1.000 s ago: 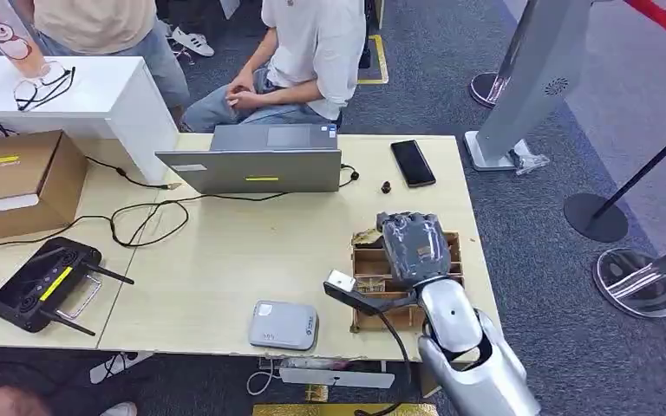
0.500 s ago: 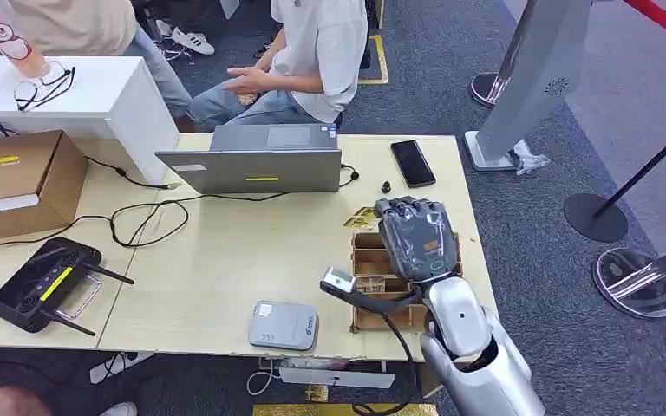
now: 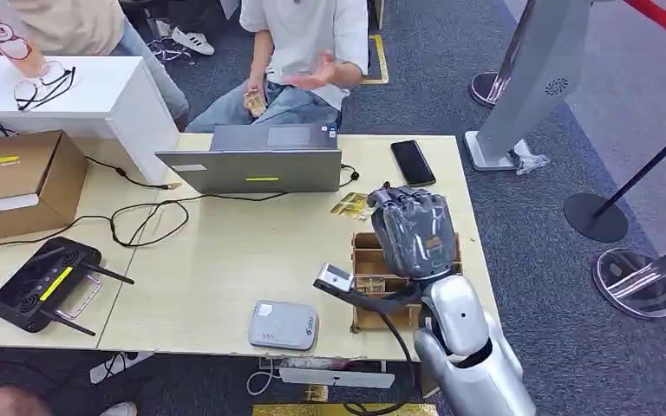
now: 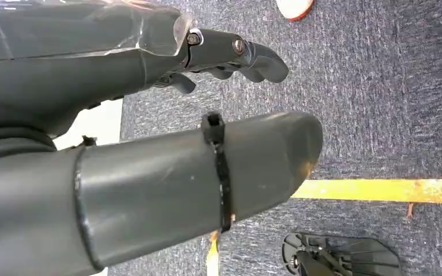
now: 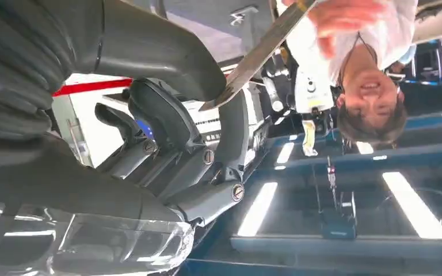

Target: Pass the card to the sensor for recognition and then transmit it.

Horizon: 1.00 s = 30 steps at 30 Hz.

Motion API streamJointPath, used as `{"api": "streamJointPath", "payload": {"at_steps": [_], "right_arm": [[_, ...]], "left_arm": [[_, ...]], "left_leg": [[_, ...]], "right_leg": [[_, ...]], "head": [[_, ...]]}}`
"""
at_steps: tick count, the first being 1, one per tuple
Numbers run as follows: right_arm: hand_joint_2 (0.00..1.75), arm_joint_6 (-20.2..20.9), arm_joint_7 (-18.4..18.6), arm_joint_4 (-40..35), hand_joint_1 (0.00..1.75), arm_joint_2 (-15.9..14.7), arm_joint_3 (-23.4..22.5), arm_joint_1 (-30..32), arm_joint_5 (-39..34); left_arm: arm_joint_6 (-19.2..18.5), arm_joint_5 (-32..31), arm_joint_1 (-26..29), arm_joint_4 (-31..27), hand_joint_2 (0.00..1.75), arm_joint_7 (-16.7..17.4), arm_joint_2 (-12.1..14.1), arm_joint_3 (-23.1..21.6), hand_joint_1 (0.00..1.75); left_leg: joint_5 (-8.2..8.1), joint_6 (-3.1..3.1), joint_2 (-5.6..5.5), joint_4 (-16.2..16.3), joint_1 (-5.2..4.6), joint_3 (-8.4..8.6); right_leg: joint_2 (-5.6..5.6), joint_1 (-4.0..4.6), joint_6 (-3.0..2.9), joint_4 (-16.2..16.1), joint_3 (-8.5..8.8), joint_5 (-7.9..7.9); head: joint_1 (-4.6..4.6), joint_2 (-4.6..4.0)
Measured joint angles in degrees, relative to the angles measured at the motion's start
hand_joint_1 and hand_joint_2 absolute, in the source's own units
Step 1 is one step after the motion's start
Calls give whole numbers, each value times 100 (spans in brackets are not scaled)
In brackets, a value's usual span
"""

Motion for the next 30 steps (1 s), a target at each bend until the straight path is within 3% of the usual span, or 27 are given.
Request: {"api": "streamJointPath", "payload": {"at_steps": [14, 30], "right_arm": [[175, -522, -41, 647, 175, 282, 22, -491, -409], [175, -703, -76, 1735, 175, 577, 131, -1262, -608]], "left_arm": [[-9, -94, -3, 0, 0, -48, -20, 24, 0], [-109, -199, -51, 0, 0, 79, -20, 24, 0]], "left_leg": [[1, 0, 0, 0, 0, 0], [2, -1, 0, 0, 0, 1]], "right_leg": [[0, 0, -1, 1, 2, 1], [-1, 0, -2, 2, 1, 2]], "head": [[0, 0], [0, 0]]}}
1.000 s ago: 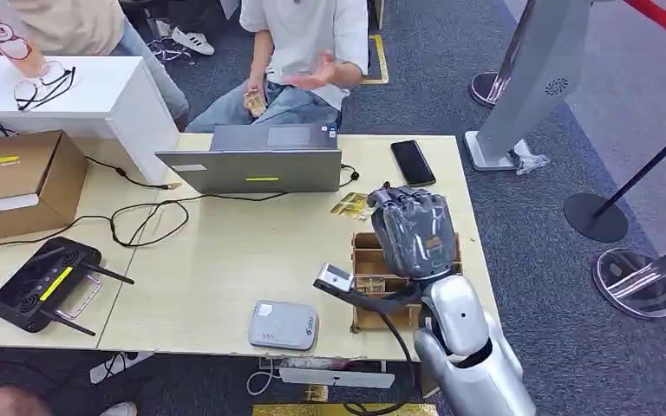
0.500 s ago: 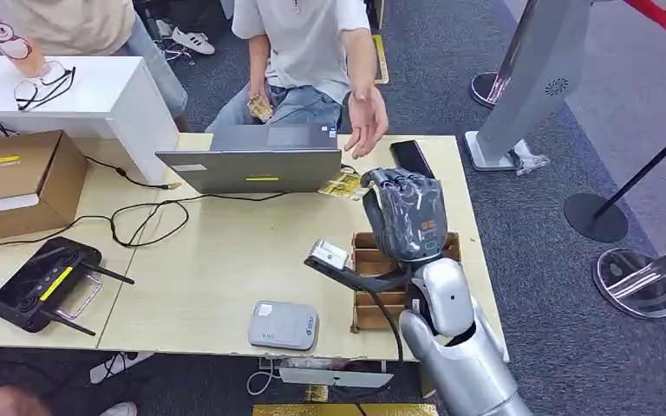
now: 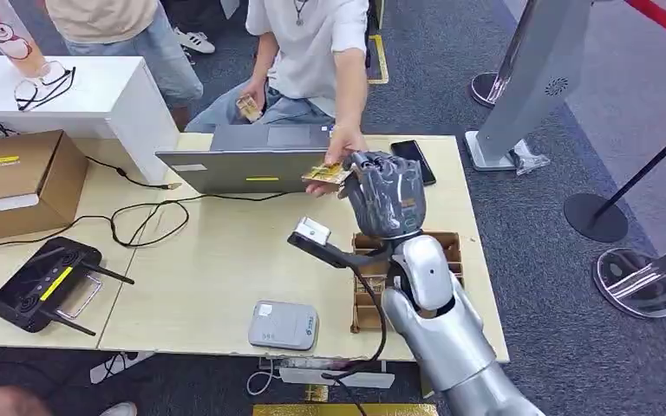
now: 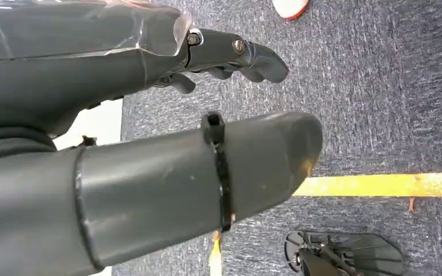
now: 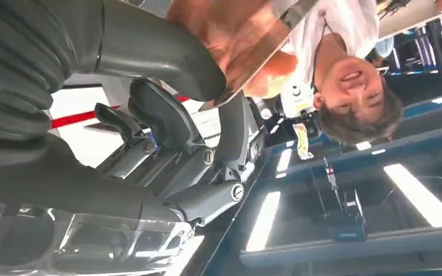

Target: Pass the card to the sensor for recognition and then transmit it.

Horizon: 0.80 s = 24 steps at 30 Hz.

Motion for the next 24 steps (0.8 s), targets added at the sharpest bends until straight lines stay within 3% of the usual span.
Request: {"api": "streamJointPath", "payload": {"at_steps": [13, 14, 15, 16, 19, 24], "right_arm": [[175, -162, 22, 1249, 175, 225, 160, -684, 24], [175, -166, 24, 1318, 159, 240, 168, -711, 24], [175, -193, 77, 1378, 33, 251, 173, -742, 31], [175, -269, 160, 1454, 0, 251, 175, -774, 31], [175, -514, 188, 1616, 0, 238, 175, -790, 9], [175, -612, 151, 1745, 0, 210, 175, -790, 20]], "left_arm": [[133, 2, -89, 0, 0, 164, -50, 0, 0], [138, 4, -90, 0, 0, 164, -57, 0, 0], [151, 9, -90, 0, 0, 92, -63, 0, 0], [175, 20, -74, 0, 0, -141, -59, 0, 0], [186, 74, -18, 0, 0, -743, -24, 0, 0], [241, 96, 23, 0, 0, -820, 9, 0, 0]], "left_leg": [[1, 0, 0, 0, 0, 1], [1, 0, 0, 0, 0, 1], [1, 0, 0, 0, 0, 1], [1, 0, 0, 0, 0, 1], [0, 0, 1, 0, 0, 1], [0, 0, 0, 0, 0, 1]], "right_leg": [[0, 0, 0, 1, 0, 1], [0, 0, 0, 1, 0, 1], [0, 0, 0, 1, 0, 1], [0, 0, 0, 0, 0, 1], [2, 0, 0, 0, -1, 1], [0, 0, 0, 0, -2, 1]], "head": [[0, 0], [2, 0], [0, 0], [-2, 0], [0, 0], [0, 0]]}}
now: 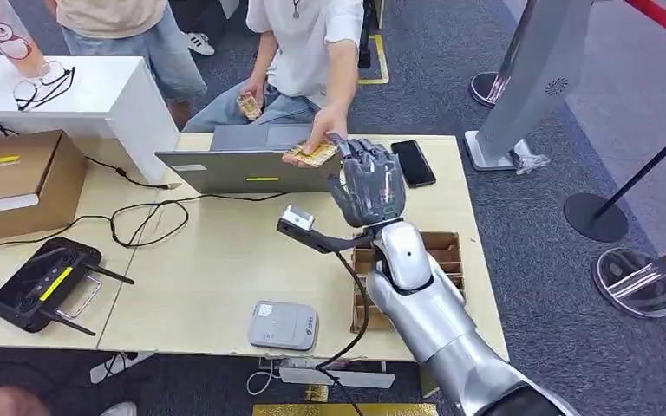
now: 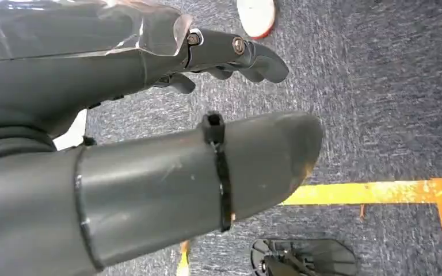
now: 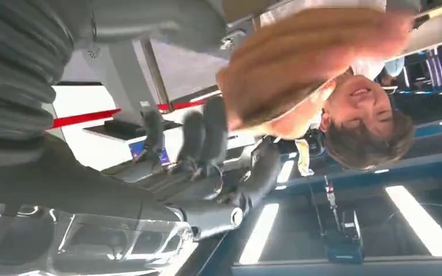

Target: Pass the card to the sensor for recognition and then transmit it.

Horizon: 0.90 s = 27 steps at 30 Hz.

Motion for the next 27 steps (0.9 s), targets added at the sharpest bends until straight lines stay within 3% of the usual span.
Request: {"api": "streamJointPath", "payload": {"at_steps": [6, 9, 10, 21, 27], "right_arm": [[175, -35, -4, 33, 0, 0, 0, 1, 7], [175, -24, -187, 5, 0, 0, 0, 20, -240], [0, -22, -252, -22, 0, 0, 0, 35, -357], [0, 728, -1598, -610, 0, 0, -17, 310, -2753], [0, 1422, -2247, -1213, 0, -2, -13, 716, -4333]], "left_arm": [[57, 13, -4, 0, 0, 4, -17, 0, 0], [85, 24, 0, 0, 0, 4, -26, 0, 0], [92, 26, 0, 0, 0, 4, -33, 0, 0], [107, 85, 56, 0, 0, -98, -31, 0, 0], [96, 103, 54, 0, 0, -144, 0, 0, 0]], "left_leg": [[0, 0, 1, 0, 0, 1], [1, 0, 1, 0, 0, 0], [0, 0, 1, 0, 0, 0], [0, 0, 1, 0, 0, 1], [0, 0, 0, 0, 0, 1]], "right_leg": [[2, 0, 0, 0, 0, 1], [2, 0, 0, 0, 0, 0], [2, 0, 0, 0, 0, 0], [2, 0, 0, 0, 0, 0], [1, 0, 0, 0, -1, 0]], "head": [[0, 0], [0, 0], [0, 0], [0, 0], [0, 0]]}}
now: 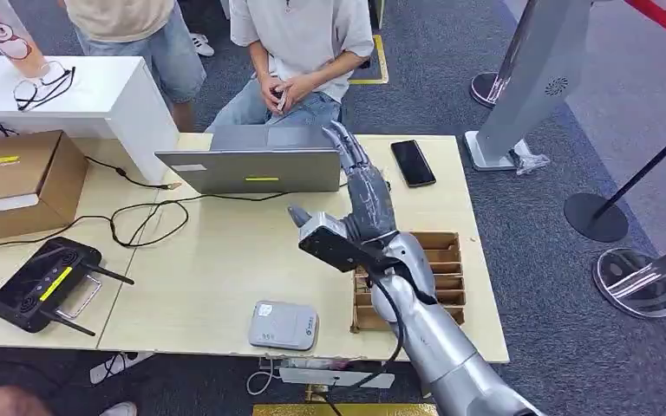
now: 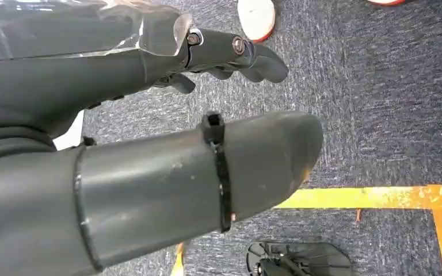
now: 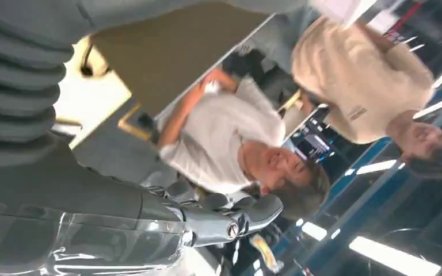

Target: Pass the card to the sensor for recognition and then transmit it.

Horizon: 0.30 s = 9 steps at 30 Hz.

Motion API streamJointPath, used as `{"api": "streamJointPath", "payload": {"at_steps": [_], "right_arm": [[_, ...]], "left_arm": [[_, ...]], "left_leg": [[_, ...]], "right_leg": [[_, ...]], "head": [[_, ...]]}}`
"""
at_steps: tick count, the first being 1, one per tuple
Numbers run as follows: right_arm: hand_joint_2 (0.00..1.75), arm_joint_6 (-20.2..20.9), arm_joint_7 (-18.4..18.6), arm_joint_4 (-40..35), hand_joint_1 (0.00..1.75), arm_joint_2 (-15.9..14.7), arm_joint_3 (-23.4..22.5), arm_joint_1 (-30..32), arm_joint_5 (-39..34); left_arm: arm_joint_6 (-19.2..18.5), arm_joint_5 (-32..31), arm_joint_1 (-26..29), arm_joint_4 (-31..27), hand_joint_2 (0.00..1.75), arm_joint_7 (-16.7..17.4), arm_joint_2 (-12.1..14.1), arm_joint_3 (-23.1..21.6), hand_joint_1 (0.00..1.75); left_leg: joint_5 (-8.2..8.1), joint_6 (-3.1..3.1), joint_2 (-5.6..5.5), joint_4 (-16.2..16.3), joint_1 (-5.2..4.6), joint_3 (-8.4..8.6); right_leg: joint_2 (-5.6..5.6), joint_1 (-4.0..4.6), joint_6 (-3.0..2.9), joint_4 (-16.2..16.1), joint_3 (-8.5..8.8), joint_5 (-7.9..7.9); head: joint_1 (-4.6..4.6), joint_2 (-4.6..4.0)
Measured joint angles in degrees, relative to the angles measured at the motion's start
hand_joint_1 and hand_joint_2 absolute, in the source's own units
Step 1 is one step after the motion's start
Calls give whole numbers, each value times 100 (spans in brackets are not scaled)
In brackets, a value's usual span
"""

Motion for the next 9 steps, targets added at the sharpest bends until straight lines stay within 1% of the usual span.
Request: {"api": "streamJointPath", "payload": {"at_steps": [3, 5, 6, 9], "right_arm": [[0, 272, -136, -346, 0, -31, 0, 309, -564], [0, 621, -230, -585, 0, -52, 2, 482, -908], [0, 694, -238, -683, 0, -55, 15, 556, -988], [0, 829, -254, -1000, 0, -74, 44, 789, -1274]], "left_arm": [[-13, -20, 20, 0, 0, 16, 13, 0, 0], [-37, -74, 13, 0, 0, 448, 9, 0, 0], [-48, -107, 6, 0, 0, 632, -2, -2, 0], [-81, -164, -39, 0, 0, 772, -22, -7, 0]], "left_leg": [[-1, 0, -1, 0, 0, -1], [-2, 0, 1, 0, 0, -1], [-2, 0, 1, 0, -1, -1], [-2, 1, -4, 0, 0, -1]], "right_leg": [[0, 0, 0, 0, 0, -1], [1, 0, 0, 0, -1, -1], [1, 0, 0, 0, -1, -1], [-8, 0, 2, -2, 0, -3]], "head": [[0, 0], [0, 0], [0, 0], [2, 0]]}}
